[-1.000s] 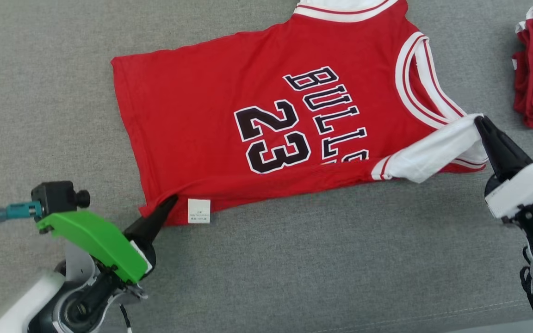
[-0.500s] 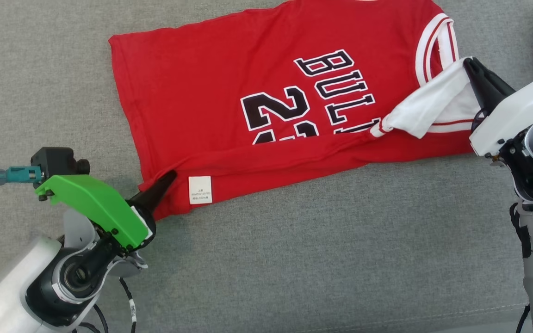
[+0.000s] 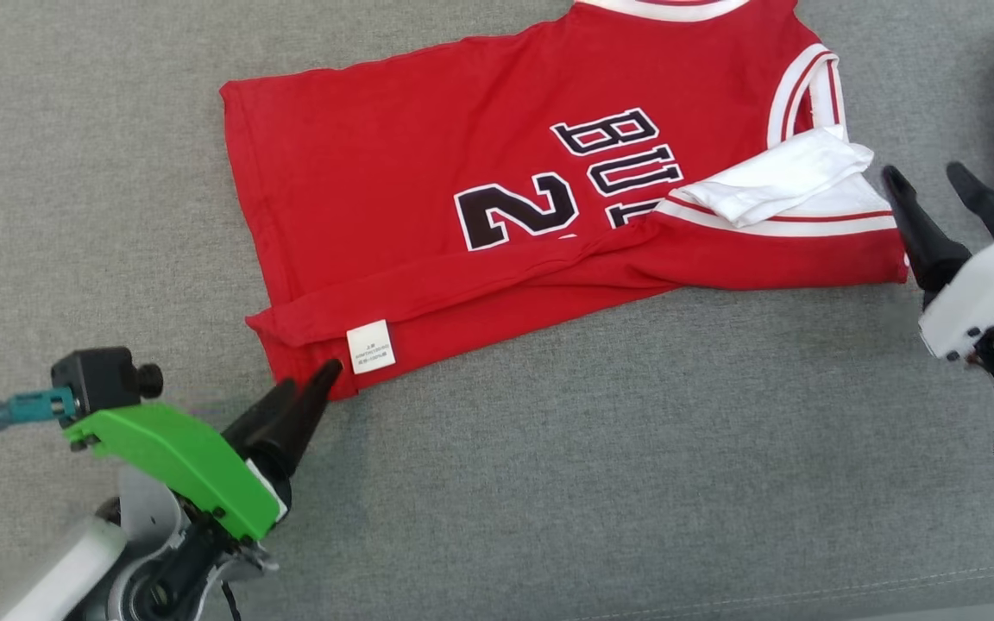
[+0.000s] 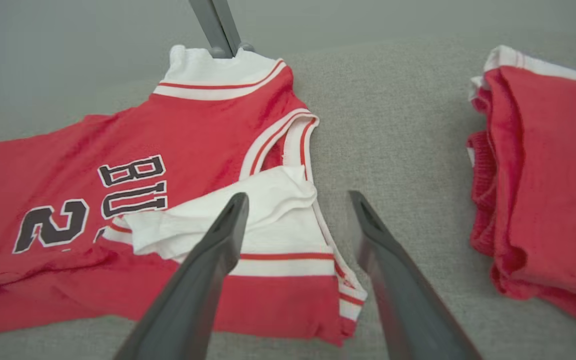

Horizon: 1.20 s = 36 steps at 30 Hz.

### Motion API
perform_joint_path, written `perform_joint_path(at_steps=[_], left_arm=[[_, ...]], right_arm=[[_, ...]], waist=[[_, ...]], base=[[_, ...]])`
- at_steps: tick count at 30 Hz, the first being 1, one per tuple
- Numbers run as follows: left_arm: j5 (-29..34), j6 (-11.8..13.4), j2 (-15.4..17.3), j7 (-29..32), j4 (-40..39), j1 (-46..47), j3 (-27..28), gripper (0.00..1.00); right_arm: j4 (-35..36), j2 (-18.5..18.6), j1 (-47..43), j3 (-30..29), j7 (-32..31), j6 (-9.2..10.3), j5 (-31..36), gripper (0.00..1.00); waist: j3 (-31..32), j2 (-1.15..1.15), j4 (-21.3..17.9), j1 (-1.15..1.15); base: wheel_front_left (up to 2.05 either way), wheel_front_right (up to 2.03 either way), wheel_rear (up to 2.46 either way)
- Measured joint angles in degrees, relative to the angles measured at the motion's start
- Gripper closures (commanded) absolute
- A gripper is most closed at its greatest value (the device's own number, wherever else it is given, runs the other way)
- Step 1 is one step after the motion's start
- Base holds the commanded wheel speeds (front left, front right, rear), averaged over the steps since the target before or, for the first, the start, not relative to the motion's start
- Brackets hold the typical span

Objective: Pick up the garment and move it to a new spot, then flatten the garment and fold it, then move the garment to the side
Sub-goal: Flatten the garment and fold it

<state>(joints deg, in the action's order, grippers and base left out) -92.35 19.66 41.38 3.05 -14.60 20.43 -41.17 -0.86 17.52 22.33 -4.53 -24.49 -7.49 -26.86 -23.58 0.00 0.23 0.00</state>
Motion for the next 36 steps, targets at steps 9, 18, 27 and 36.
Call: perform_joint_path(at_steps=[9, 18, 27, 36], left_arm=[[3.1, -0.5, -0.8, -1.2, 1.8, -1.6, -2.5, 0.0], [4.2, -1.7, -2.8, -0.5, 5.7, 1.4, -3.4, 0.0], [6.6, -3.1, -2.8, 1.4, 7.2, 2.5, -5.9, 0.68], [10.3, -5.8, -1.6, 4.1, 11.1, 6.1, -8.3, 1.0]], right_arm=[[1.1, 3.4, -5.7, -0.3, -3.4, 0.0, 2.4, 0.0], [-0.5, 3.3, -4.6, 3.2, -7.5, 0.01, 0.4, 0.0], [-0.5, 4.9, -4.7, 2.6, -10.3, -0.01, -1.1, 0.7], [-2.9, 5.5, -2.8, 2.8, -10.9, 0.0, -1.2, 1.0]], waist=[[-2.3, 0.0, -0.1, 0.0], [-4.0, 0.0, 0.8, 0.0], [-4.1, 0.0, 1.0, 0.0], [-4.0, 0.0, 1.4, 0.0]], base=[[0.0, 0.0, 0.0], [0.0, 0.0, 0.0], [0.0, 0.0, 0.0], [0.0, 0.0, 0.0]])
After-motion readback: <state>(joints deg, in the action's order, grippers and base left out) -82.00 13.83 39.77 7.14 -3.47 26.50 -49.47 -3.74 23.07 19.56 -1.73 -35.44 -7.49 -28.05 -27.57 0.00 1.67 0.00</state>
